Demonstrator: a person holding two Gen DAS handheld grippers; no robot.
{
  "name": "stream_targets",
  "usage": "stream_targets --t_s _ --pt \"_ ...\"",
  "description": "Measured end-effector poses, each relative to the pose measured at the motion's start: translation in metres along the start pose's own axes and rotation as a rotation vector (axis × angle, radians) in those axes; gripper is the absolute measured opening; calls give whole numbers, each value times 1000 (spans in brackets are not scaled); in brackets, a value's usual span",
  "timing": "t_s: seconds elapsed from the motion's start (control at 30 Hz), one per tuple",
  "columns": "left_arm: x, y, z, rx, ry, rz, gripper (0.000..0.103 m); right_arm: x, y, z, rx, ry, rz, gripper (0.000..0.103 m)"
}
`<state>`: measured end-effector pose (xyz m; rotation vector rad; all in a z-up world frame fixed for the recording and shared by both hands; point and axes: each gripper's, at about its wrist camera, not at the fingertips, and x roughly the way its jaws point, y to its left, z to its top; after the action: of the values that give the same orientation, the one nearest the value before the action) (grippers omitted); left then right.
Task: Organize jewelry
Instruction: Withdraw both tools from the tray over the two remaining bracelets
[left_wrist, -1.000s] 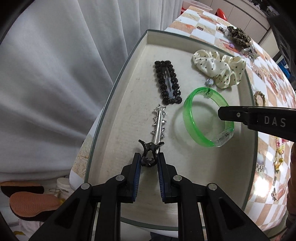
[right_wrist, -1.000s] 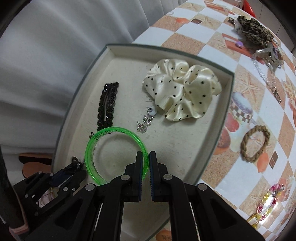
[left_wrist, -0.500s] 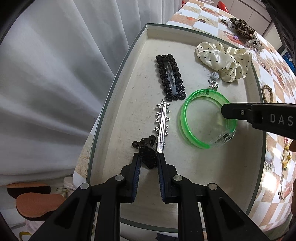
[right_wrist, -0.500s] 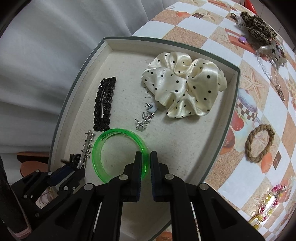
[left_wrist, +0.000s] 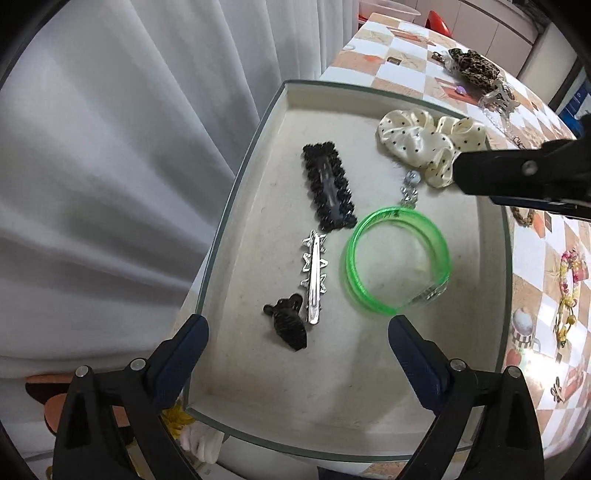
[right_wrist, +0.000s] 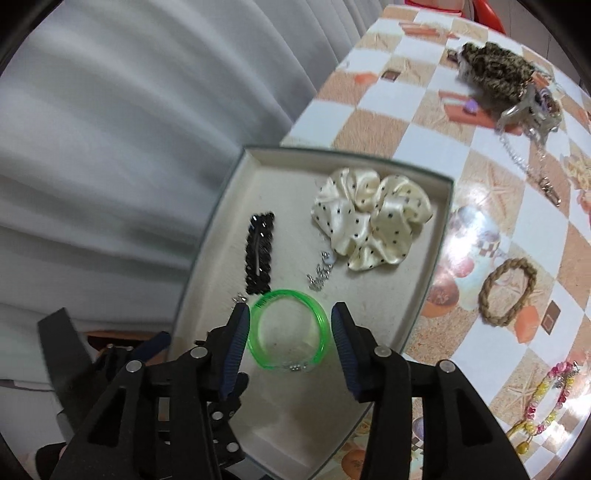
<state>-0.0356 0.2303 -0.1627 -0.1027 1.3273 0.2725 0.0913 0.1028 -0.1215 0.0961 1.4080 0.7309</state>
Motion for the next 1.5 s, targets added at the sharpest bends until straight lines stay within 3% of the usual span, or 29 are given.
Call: stream_targets --t_s 0.13,0.27,0.37,0.4,0.87,1.27,1.5 --pt "-7 -8 5 23 -17 2 101 -19 -4 -5 18 -41 10 59" --pt "-12 -13 12 54 -34 -4 103 -40 -17 -19 48 -84 4 79" --pt "-19 -22 15 72 -48 -14 103 -55 -31 -24 95 -118 -11 81" --pt "-21 -25 16 78 -53 -16 103 -61 -38 -27 117 -130 -16 87" --pt "-47 -84 41 207 -112 -56 103 -120 -125 -71 325 -258 -112 89" --pt "-52 -146 59 299 -117 -138 103 -139 -213 -134 537 -202 -233 89" --pt "-48 -188 66 369 -126 -178 103 -137 -235 -153 565 -168 -276 89"
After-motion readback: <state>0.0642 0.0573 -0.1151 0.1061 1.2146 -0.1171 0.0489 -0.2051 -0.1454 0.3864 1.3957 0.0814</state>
